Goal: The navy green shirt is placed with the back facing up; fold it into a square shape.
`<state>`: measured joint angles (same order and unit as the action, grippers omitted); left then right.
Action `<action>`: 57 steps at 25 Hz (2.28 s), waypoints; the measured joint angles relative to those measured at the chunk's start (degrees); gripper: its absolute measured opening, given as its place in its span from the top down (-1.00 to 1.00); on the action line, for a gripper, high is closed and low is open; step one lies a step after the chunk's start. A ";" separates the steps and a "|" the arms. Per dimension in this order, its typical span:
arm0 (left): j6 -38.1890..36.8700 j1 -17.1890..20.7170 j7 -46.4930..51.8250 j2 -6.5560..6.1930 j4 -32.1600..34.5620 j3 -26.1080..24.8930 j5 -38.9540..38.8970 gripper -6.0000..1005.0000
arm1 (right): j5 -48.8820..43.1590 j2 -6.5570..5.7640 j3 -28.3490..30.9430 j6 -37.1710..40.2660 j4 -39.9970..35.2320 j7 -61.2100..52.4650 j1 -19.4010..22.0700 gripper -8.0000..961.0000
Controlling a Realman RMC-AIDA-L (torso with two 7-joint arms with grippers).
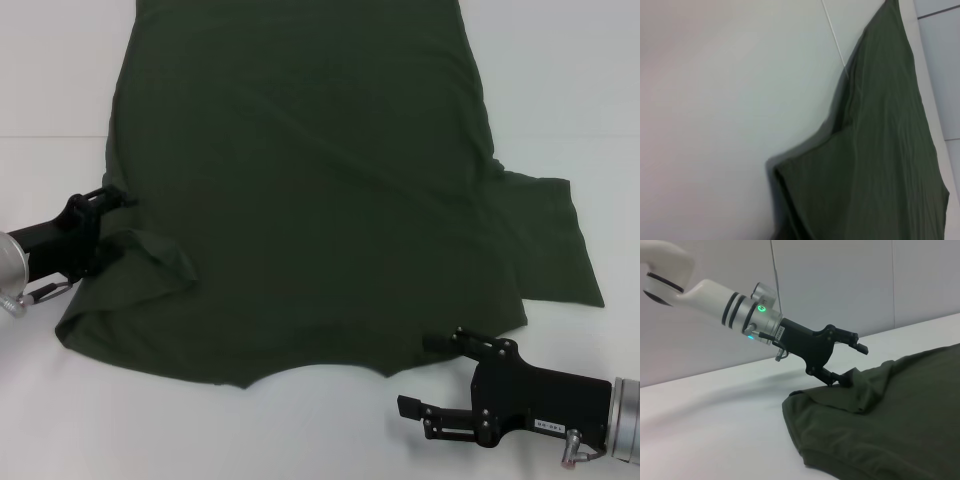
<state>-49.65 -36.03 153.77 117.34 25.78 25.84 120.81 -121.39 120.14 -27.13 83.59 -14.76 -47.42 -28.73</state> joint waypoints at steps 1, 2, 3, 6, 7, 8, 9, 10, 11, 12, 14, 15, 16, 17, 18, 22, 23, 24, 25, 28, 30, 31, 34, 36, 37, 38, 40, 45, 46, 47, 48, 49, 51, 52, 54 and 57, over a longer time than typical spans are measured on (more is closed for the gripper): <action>0.11 0.00 -0.12 0.01 0.00 0.03 -0.21 -0.40 | 0.00 0.00 0.04 0.09 0.00 -0.01 0.00 -0.92; 0.34 0.00 -0.43 0.03 -0.03 0.17 -0.39 -0.40 | 0.01 0.00 0.10 0.18 0.00 -0.02 0.00 -0.92; 0.57 0.00 -0.68 0.03 -0.16 0.29 -0.50 -0.39 | 0.02 0.00 0.16 0.23 0.00 -0.02 0.00 -0.92; 1.14 0.05 -1.03 -0.11 -0.63 0.18 -0.74 -0.38 | 0.02 0.00 0.19 0.26 0.00 -0.04 -0.01 -0.92; 1.20 0.09 -1.02 -0.18 -0.66 0.05 -0.80 -0.37 | 0.02 0.00 0.20 0.27 0.00 -0.04 -0.02 -0.92; 1.21 0.14 -1.03 -0.21 -0.68 0.00 -0.86 -0.37 | 0.03 0.00 0.20 0.29 0.00 -0.04 -0.05 -0.92; 1.23 0.16 -1.06 -0.23 -0.74 0.00 -0.91 -0.36 | 0.03 0.00 0.23 0.34 0.00 -0.04 -0.05 -0.92; 1.24 0.18 -1.12 -0.24 -0.78 0.00 -0.96 -0.36 | 0.03 0.00 0.24 0.39 0.00 -0.04 -0.06 -0.92; 1.29 0.18 -1.18 -0.25 -0.78 0.00 -1.04 -0.35 | 0.03 0.00 0.24 0.41 0.00 -0.04 -0.06 -0.92; 1.32 0.16 -1.19 -0.26 -0.79 0.00 -1.04 -0.35 | 0.03 0.00 0.25 0.42 0.00 -0.04 -0.07 -0.92; 1.33 0.03 -1.19 -0.27 -0.80 0.03 -1.04 -0.18 | 0.02 0.00 0.32 0.44 0.00 -0.04 -0.08 -0.92; 1.34 -0.01 -1.19 -0.29 -0.81 0.05 -1.04 -0.10 | 0.03 0.00 0.37 0.44 0.00 -0.04 -0.08 -0.92; 1.36 -0.05 -1.19 -0.32 -0.82 0.06 -1.04 -0.01 | 0.03 0.00 0.41 0.44 0.00 -0.04 -0.08 -0.92; 1.38 -0.11 -1.21 -0.35 -0.82 0.07 -1.04 0.07 | 0.02 0.00 0.43 0.44 0.00 -0.04 -0.07 -0.92; 1.43 -0.13 -1.23 -0.36 -0.82 0.07 -1.04 0.15 | 0.02 0.00 0.45 0.44 0.00 -0.04 -0.05 -0.92; 1.61 -0.17 -1.29 -0.35 -0.82 0.12 -1.04 0.34 | 0.02 0.00 0.45 0.36 0.00 0.04 -0.02 -0.92; 1.61 -0.17 -1.31 -0.33 -0.82 0.12 -1.04 0.39 | 0.02 0.00 0.42 0.33 0.00 0.07 -0.04 -0.93; 1.61 -0.18 -1.33 -0.30 -0.82 0.16 -1.04 0.43 | 0.02 0.00 0.39 0.32 0.00 0.07 -0.05 -0.93; 1.61 -0.18 -1.33 -0.30 -0.82 0.19 -1.04 0.48 | 0.02 0.00 0.34 0.31 0.00 0.07 -0.09 -0.93; 1.55 -0.18 -1.43 -0.28 -0.82 0.33 -1.04 0.62 | 0.02 0.00 0.27 0.30 0.00 0.06 -0.15 -0.93; 1.48 -0.18 -1.53 -0.27 -0.82 0.40 -1.03 0.74 | 0.02 0.00 0.25 0.30 0.00 0.06 -0.16 -0.93; 1.48 -0.18 -1.60 -0.27 -0.82 0.40 -1.02 0.79 | 0.02 0.00 0.23 0.30 0.00 0.07 -0.17 -0.93; 1.47 -0.18 -2.20 -0.27 -0.82 0.41 -1.01 0.97 | 0.02 0.00 0.17 0.29 0.00 0.06 -0.13 -0.93; 1.41 -0.18 -2.83 -0.27 -0.82 0.32 -1.10 0.98 | 0.02 0.00 0.15 0.27 0.05 0.05 -0.07 -0.93; 1.41 -0.18 -2.83 -0.27 -0.82 0.32 -1.10 0.98 | 0.02 0.00 0.15 0.27 0.05 0.05 -0.07 -0.93; 1.28 -0.18 -3.36 -0.27 -0.83 0.22 -1.45 0.98 | 0.02 0.00 0.14 0.25 0.08 0.05 -0.05 -0.93; 0.57 -0.18 -5.32 -0.24 -0.82 0.13 -3.31 0.98 | 0.02 0.00 0.14 0.19 0.09 0.09 -0.02 -0.93; -1.89 -1.02 -8.29 0.01 -0.82 0.59 -6.23 0.97 | 0.02 0.00 0.18 0.14 0.09 0.20 0.00 -0.93; -2.10 -1.21 -8.38 0.05 -0.82 0.68 -6.23 0.97 | 0.02 0.00 0.21 0.14 0.09 0.22 0.00 -0.93; -2.30 -1.25 -8.37 0.07 -0.82 0.70 -6.23 0.97 | 0.02 0.00 0.28 0.13 0.09 0.24 0.00 -0.93; -2.89 -0.99 -8.14 0.09 -0.72 0.17 -6.53 0.97 | 0.02 0.00 0.34 0.14 0.10 0.26 0.00 -0.93; -2.89 -0.99 -8.14 0.09 -0.72 0.17 -6.53 0.97 | 0.02 0.00 0.36 0.15 0.12 0.26 0.00 -0.93; -4.35 -0.05 -8.01 -0.11 -0.62 -0.78 -7.63 0.97 | 0.02 0.00 0.37 0.20 0.15 0.25 0.01 -0.93; -5.49 0.56 -8.07 -0.38 -0.58 -1.12 -8.19 0.97 | 0.02 0.00 0.36 0.22 0.16 0.25 0.02 -0.93; -6.99 1.54 -8.36 -0.71 -0.39 -1.32 -8.83 0.97 | 0.02 0.00 0.40 0.22 0.17 0.24 0.07 -0.93; -7.68 2.83 -9.47 -0.79 -0.08 -1.39 -9.31 0.97 | 0.02 0.00 0.41 0.23 0.17 0.20 0.08 -0.93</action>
<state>-57.33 -33.21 144.30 116.55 25.71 24.45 111.50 -121.38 120.14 -26.72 83.82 -14.59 -47.22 -28.65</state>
